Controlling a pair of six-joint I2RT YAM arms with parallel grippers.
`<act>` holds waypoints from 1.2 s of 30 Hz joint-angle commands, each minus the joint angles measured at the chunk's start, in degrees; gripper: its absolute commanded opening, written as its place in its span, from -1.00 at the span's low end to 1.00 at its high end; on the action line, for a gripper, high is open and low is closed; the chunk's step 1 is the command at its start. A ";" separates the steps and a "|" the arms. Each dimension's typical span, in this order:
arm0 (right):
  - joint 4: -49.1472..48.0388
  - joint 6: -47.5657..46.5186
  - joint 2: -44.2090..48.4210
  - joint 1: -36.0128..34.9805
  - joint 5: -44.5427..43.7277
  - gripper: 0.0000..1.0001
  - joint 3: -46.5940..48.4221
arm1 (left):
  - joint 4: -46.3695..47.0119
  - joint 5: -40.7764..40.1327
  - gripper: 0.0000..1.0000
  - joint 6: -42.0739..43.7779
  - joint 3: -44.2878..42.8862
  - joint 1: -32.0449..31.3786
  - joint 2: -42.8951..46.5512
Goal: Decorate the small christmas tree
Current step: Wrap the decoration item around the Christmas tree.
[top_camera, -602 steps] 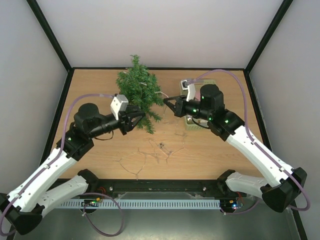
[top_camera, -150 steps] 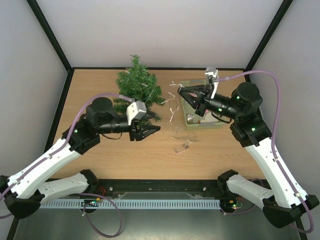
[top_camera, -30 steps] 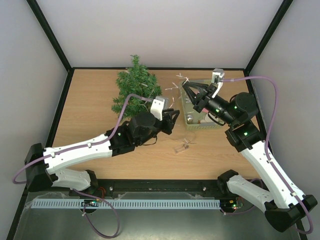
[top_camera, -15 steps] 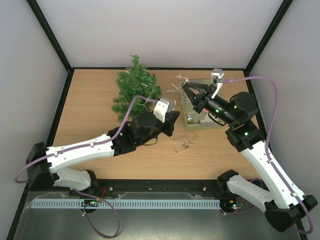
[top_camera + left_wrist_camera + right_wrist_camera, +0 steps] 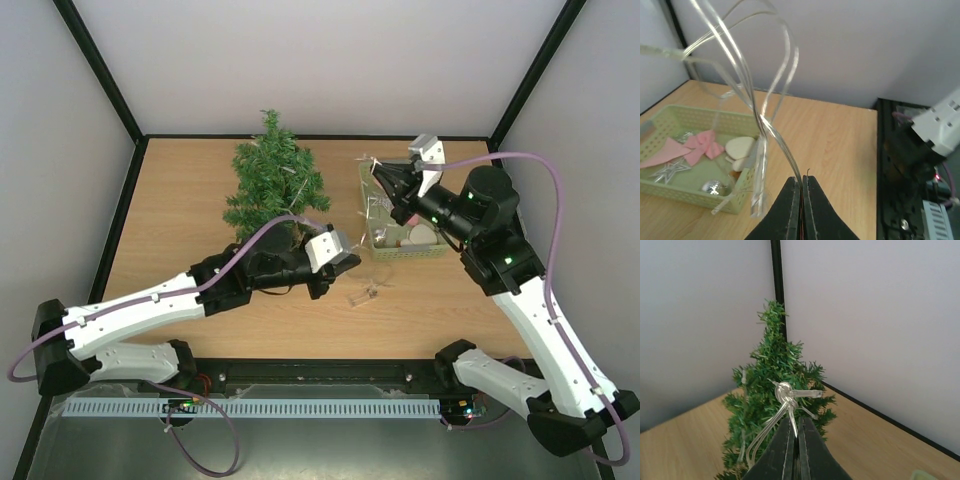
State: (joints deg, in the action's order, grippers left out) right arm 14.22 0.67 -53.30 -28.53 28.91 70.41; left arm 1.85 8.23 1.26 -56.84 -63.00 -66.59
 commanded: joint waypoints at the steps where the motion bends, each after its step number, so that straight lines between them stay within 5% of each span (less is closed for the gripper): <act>1: 4.15 -7.14 -2.49 -0.29 -0.60 -0.97 3.51 | -7.30 10.49 -0.95 8.13 -3.57 0.92 -0.84; 21: 8.36 -4.46 -13.34 3.59 -20.98 -0.97 1.19 | -8.94 18.73 -0.95 11.34 -0.84 3.09 4.56; 25: 6.53 -4.74 -10.52 3.64 -9.35 -0.97 -0.21 | -9.53 12.28 -0.95 10.24 -0.99 4.21 4.91; 33: 1.01 0.28 -4.28 3.59 -8.78 -0.97 -0.99 | -11.47 14.98 -0.95 11.91 -1.58 7.26 4.54; 36: -3.33 4.36 -3.23 3.58 0.27 -0.97 -1.77 | -11.33 14.79 -0.95 11.85 -1.68 7.69 4.21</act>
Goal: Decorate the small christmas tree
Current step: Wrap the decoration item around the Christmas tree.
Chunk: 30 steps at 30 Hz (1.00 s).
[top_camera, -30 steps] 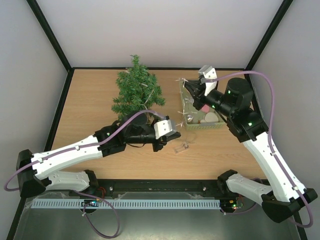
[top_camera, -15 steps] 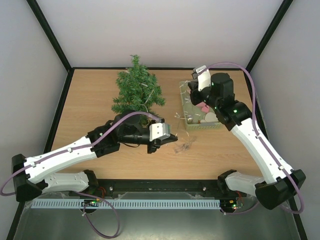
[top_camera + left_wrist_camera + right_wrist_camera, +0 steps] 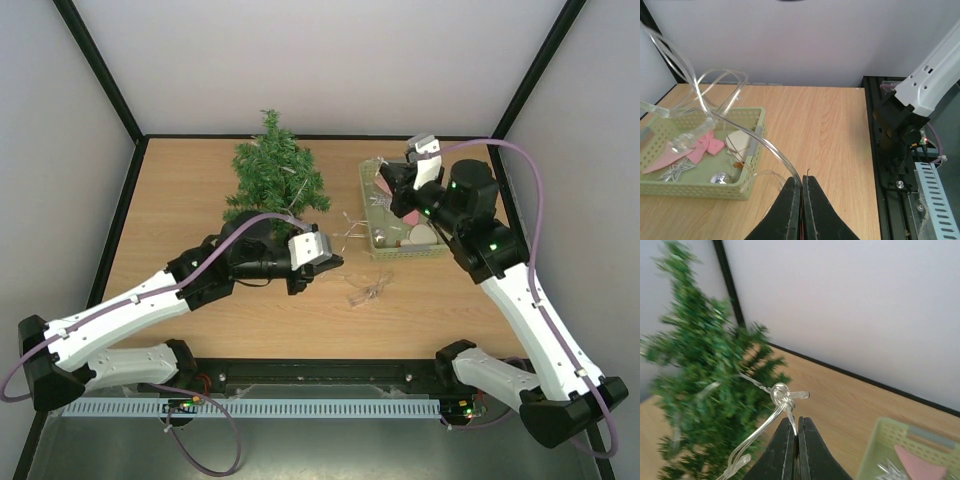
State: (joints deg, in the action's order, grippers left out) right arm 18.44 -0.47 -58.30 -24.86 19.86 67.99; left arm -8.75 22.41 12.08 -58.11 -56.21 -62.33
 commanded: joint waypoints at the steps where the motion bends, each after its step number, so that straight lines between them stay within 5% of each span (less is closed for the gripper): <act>1: -9.89 8.61 2.03 -0.33 14.30 -0.97 -0.76 | -0.59 0.52 -0.95 0.98 -0.58 0.92 -0.26; 3: -13.75 11.48 2.86 -2.74 19.52 -0.97 -3.65 | -0.48 0.44 -0.95 0.97 -1.03 0.99 -0.74; 12: -12.58 8.94 2.52 -6.69 15.00 -0.97 -1.37 | -1.22 2.35 -0.95 1.77 -2.85 1.14 -3.65; 30: 2.68 -2.08 -14.57 -6.69 1.43 -0.97 10.69 | -3.55 13.75 -0.95 4.56 -2.99 1.18 -2.65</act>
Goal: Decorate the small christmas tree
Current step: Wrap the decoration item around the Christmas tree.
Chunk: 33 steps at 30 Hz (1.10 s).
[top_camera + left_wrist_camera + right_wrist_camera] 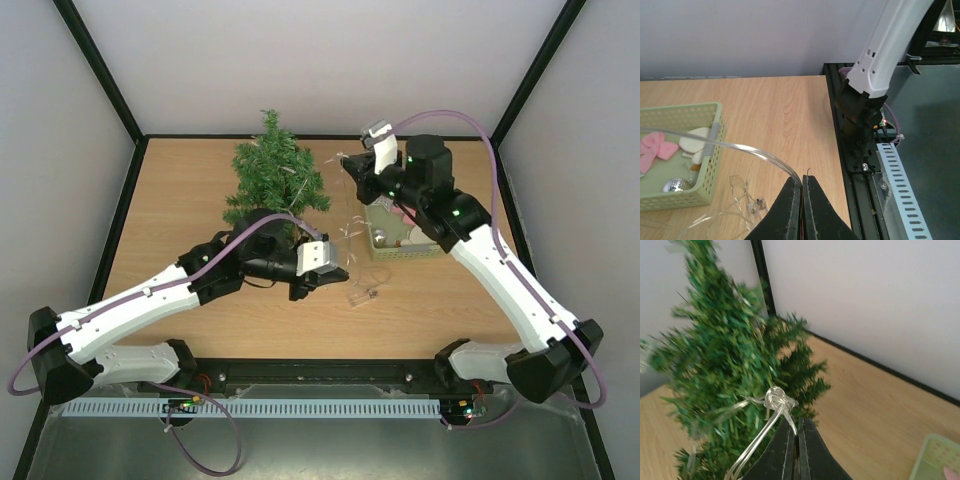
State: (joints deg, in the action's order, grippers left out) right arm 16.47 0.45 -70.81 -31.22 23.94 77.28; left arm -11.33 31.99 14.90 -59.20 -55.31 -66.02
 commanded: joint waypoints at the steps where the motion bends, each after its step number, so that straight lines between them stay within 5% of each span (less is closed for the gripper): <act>1: 4.84 -3.07 -2.50 -0.33 -2.78 -0.97 1.19 | -1.25 4.17 -0.95 1.86 -1.91 0.36 1.22; 8: 2.57 -0.63 -2.19 2.31 -10.52 -0.96 -1.17 | -3.96 6.22 -0.95 2.77 -1.71 1.42 3.14; 23: -6.38 6.32 1.40 8.19 -8.72 -0.97 -1.39 | -11.09 7.22 -0.95 4.39 -0.06 5.31 5.26; 29: -12.51 7.06 7.00 7.02 13.43 -0.97 -6.80 | -8.38 2.42 -0.95 2.46 0.10 6.17 5.78; 33: -8.92 0.62 11.73 1.07 15.85 -0.97 -10.57 | -8.90 2.62 -0.95 2.64 -1.86 6.42 3.95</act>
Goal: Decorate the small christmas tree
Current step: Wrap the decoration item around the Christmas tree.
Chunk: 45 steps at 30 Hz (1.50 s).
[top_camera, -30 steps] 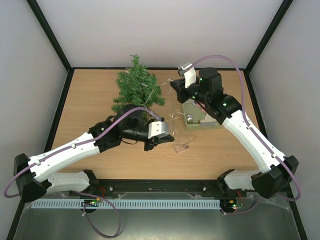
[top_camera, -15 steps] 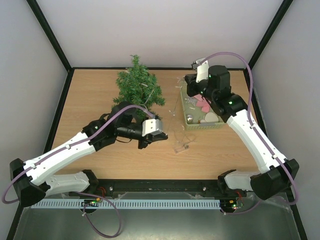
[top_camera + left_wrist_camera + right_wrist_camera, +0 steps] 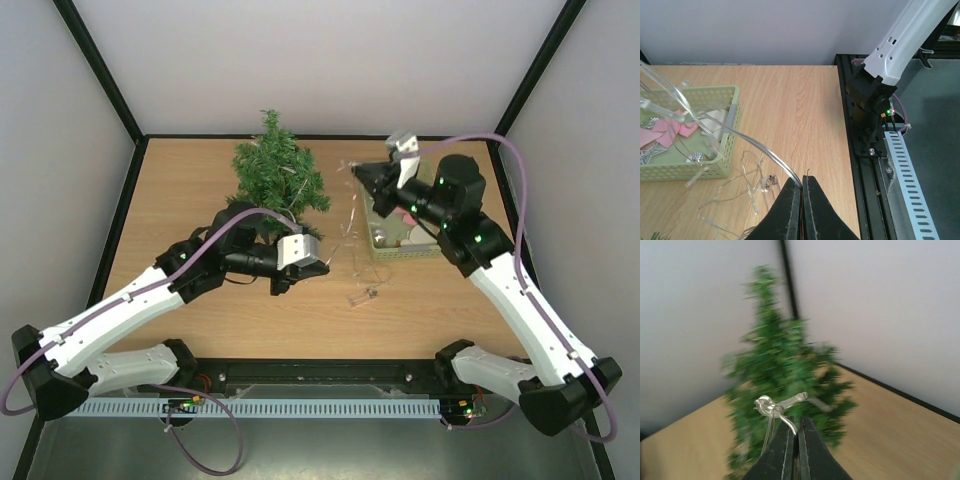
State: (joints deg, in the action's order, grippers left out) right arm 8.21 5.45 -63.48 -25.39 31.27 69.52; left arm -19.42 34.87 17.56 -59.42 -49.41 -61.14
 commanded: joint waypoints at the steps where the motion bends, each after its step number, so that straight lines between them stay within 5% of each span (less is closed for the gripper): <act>1: 0.31 -5.21 5.14 -5.71 8.72 -0.97 -2.70 | -1.47 -0.10 -0.95 0.22 -2.45 0.54 -1.69; 8: -0.86 0.55 7.08 -7.57 1.76 -0.97 -0.30 | -3.18 2.44 -0.95 0.29 -5.07 0.54 -4.75; 17: 6.79 -4.93 -1.86 -7.66 -1.69 -0.97 8.16 | -4.73 6.08 -0.95 1.04 -6.55 0.53 -6.70; 35: 13.82 -12.47 -4.37 -10.61 3.19 -0.97 8.52 | -6.67 4.02 -0.95 2.69 -9.50 0.54 -8.42; 45: 18.03 -14.25 -7.74 -12.60 -7.66 -0.97 10.19 | -7.06 3.88 -0.95 3.51 -9.63 0.53 -7.21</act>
State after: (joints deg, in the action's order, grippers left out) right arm 23.42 -7.62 -69.73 -37.87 30.89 77.60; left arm -25.69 38.52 19.57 -67.59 -49.15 -69.58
